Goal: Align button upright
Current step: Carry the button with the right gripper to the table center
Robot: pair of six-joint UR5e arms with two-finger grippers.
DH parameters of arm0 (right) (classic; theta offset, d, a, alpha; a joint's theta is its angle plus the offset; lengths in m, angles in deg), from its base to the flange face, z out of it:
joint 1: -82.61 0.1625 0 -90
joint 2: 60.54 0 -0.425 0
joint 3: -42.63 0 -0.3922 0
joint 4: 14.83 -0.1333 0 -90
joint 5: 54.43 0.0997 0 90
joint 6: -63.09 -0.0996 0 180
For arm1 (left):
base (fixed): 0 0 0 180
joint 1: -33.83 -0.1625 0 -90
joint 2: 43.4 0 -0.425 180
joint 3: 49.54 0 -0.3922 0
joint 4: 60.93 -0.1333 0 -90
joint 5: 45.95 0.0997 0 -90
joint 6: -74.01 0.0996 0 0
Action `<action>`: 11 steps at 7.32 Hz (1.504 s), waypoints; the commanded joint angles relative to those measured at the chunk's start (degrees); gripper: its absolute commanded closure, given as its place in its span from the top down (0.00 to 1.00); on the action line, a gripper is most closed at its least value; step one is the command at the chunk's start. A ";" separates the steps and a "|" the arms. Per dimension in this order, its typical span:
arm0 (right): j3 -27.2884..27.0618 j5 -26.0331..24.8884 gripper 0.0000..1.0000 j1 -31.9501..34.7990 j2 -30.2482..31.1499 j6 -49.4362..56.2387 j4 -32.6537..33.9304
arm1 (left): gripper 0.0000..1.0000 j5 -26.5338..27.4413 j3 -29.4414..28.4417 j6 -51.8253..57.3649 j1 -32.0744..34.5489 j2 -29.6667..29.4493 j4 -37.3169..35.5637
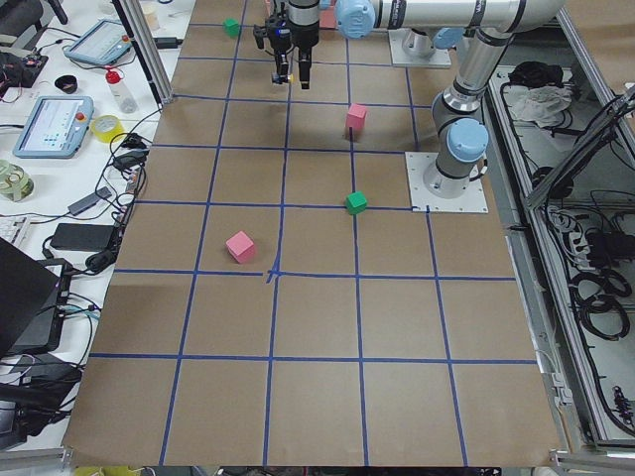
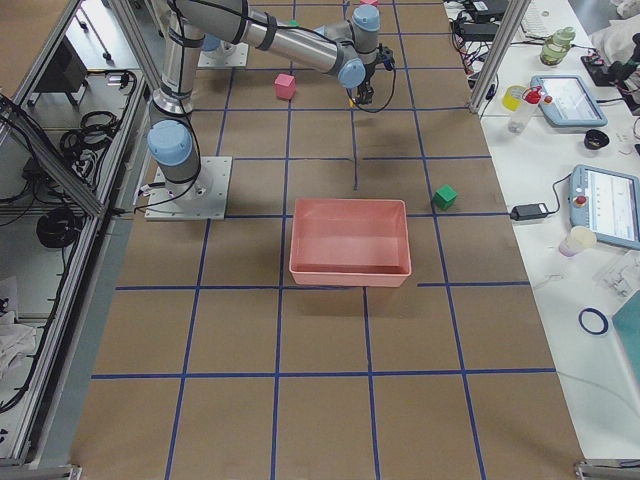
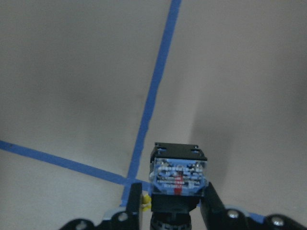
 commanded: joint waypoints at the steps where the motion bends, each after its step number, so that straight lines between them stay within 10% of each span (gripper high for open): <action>1: -1.27 1.17 0.00 2.00 -1.78 -1.22 0.53 | 1.00 0.11 0.11 0.04 0.00 0.21 -0.37; 5: -2.42 1.18 0.00 4.02 -2.84 -3.86 2.80 | 1.00 0.73 0.29 0.74 0.00 0.12 -0.46; 6: -2.94 1.18 0.22 4.02 -2.58 -3.78 2.90 | 1.00 0.64 0.38 0.83 0.00 0.12 -0.46; 7: -3.47 1.27 0.79 3.94 -2.32 -3.69 5.78 | 1.00 0.82 0.20 0.74 0.00 0.12 -0.46; 8: -3.56 1.18 0.98 3.94 -1.71 -3.08 6.94 | 1.00 0.82 0.38 0.74 0.00 0.03 -0.46; 11: -4.97 0.21 1.00 1.67 2.66 0.50 3.38 | 1.00 0.82 0.55 0.83 0.00 -0.06 -0.46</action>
